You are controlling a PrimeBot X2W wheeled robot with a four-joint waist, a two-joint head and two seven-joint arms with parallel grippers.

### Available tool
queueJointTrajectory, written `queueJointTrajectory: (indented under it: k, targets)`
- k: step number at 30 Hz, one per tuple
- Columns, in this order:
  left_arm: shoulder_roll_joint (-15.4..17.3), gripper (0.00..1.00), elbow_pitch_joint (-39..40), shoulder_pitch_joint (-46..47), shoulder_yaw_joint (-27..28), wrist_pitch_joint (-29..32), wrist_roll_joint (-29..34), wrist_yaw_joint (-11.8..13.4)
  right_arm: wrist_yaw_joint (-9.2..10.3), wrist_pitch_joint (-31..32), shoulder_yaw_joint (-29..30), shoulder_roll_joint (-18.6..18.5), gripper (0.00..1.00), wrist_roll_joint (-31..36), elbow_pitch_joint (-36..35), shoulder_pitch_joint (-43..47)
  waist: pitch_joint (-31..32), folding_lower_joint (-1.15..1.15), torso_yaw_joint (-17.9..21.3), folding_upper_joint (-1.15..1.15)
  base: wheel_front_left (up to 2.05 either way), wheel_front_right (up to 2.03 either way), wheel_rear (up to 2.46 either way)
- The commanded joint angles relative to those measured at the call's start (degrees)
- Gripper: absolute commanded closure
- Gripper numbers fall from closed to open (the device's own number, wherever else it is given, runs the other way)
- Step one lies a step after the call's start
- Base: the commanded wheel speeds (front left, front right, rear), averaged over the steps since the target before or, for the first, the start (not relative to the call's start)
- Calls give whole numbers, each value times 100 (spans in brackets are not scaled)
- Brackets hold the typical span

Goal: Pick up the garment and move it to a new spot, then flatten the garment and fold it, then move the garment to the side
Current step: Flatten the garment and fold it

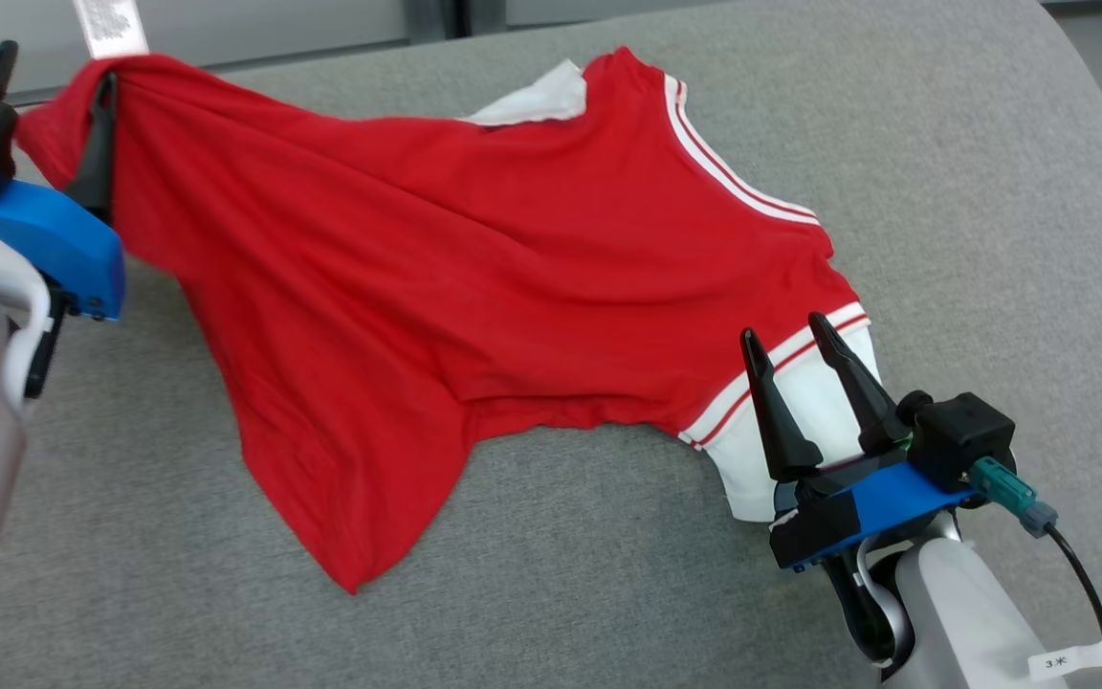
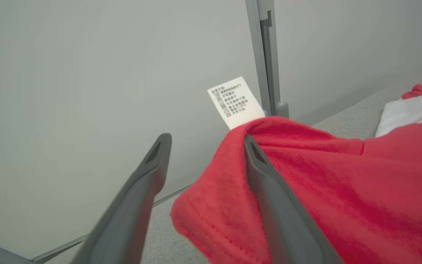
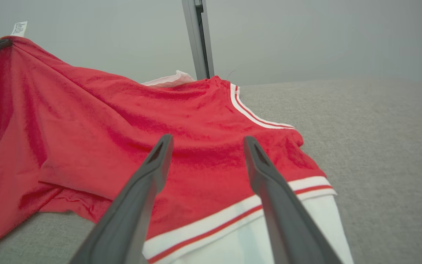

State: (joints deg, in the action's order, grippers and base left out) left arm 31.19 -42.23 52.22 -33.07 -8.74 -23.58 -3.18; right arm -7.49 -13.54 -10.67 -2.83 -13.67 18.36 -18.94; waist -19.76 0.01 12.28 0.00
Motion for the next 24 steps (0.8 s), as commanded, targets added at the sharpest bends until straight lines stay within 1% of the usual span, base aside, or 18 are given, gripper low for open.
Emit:
queueJointTrajectory:
  k: [1,5,10,16,17,21,24]
  targets:
    - [-64,0,-9,1,-39,-39,11,16,-1,-20,10,-11,0,2,17,-98,28,-1,-17,0,0,0,0]
    - [-206,0,-168,-191,-134,-148,-49,-63,-1,0,14,-10,0,19,80,-57,261,-1,-142,0,0,0,0]
    - [-534,0,-230,-546,-52,-260,-374,-101,-1,24,171,-12,0,43,136,115,598,-1,-332,0,0,0,0]
    - [-1024,0,34,-1241,26,-341,-774,80,-1,111,524,-12,0,154,54,396,933,-1,-603,0,0,0,0]
    - [-1124,0,99,-1385,1,-314,-857,77,-1,128,585,-10,0,168,26,443,984,-1,-645,0,0,0,0]
    - [-1510,0,428,-1978,-104,-91,-1063,214,-1,237,806,-12,0,243,-135,656,1123,-1,-810,0,0,0,0]
    - [-1729,0,727,-2380,-230,112,-1181,321,-1,328,842,-10,0,268,-255,755,1188,-1,-873,0,0,0,0]
